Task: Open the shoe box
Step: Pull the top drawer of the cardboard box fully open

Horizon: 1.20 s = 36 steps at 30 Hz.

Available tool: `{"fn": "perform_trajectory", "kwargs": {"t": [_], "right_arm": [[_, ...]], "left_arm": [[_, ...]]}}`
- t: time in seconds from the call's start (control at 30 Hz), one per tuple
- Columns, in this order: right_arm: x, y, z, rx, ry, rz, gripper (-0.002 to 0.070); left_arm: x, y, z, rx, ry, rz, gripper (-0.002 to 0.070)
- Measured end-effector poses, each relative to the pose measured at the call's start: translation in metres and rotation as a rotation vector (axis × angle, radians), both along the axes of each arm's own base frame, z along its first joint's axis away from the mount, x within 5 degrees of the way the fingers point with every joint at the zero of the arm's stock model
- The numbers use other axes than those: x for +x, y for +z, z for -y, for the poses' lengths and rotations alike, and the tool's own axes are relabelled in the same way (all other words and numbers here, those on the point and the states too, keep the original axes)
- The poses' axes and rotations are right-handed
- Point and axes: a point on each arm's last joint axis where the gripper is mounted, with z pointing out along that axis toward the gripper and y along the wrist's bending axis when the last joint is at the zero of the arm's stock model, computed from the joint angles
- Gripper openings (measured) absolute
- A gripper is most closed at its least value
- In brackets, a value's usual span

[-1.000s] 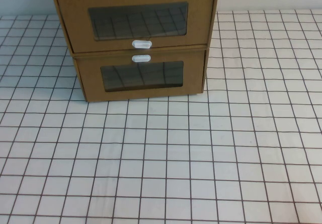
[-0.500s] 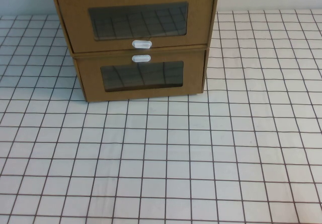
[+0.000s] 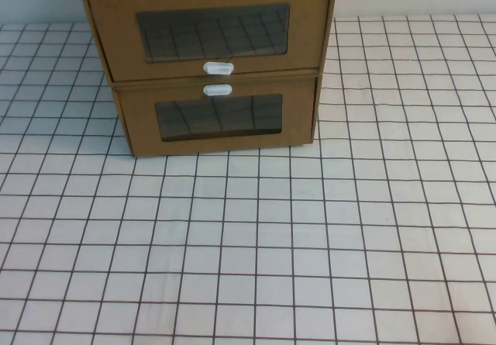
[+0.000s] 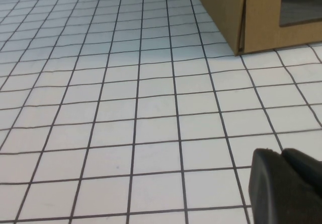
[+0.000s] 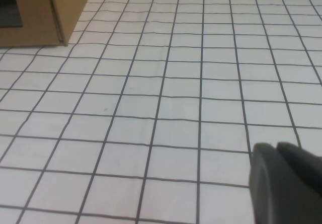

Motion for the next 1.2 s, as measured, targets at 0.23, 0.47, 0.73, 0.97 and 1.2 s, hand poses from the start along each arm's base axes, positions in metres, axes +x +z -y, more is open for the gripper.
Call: {"fn": "perform_trajectory", "kwargs": {"t": [0.23, 0.47, 0.73, 0.97, 1.2], "right_arm": [[0.000, 0.000, 0.000, 0.000, 0.000, 0.000, -0.0013], [0.000, 0.000, 0.000, 0.000, 0.000, 0.000, -0.0013], [0.000, 0.000, 0.000, 0.000, 0.000, 0.000, -0.0013], [0.000, 0.000, 0.000, 0.000, 0.000, 0.000, -0.0013], [0.000, 0.000, 0.000, 0.000, 0.000, 0.000, -0.0013]], "left_arm": [[0.002, 0.010, 0.003, -0.262, 0.021, 0.088, -0.0002], [0.003, 0.027, 0.001, -0.606, 0.065, 0.253, -0.0002], [0.008, 0.080, 0.008, -0.536, 0.010, 0.149, -0.0002], [0.067, 0.166, 0.021, -0.277, -0.102, -0.111, -0.0002], [0.172, 0.253, 0.039, -0.155, -0.273, -0.143, -0.0002]]}}
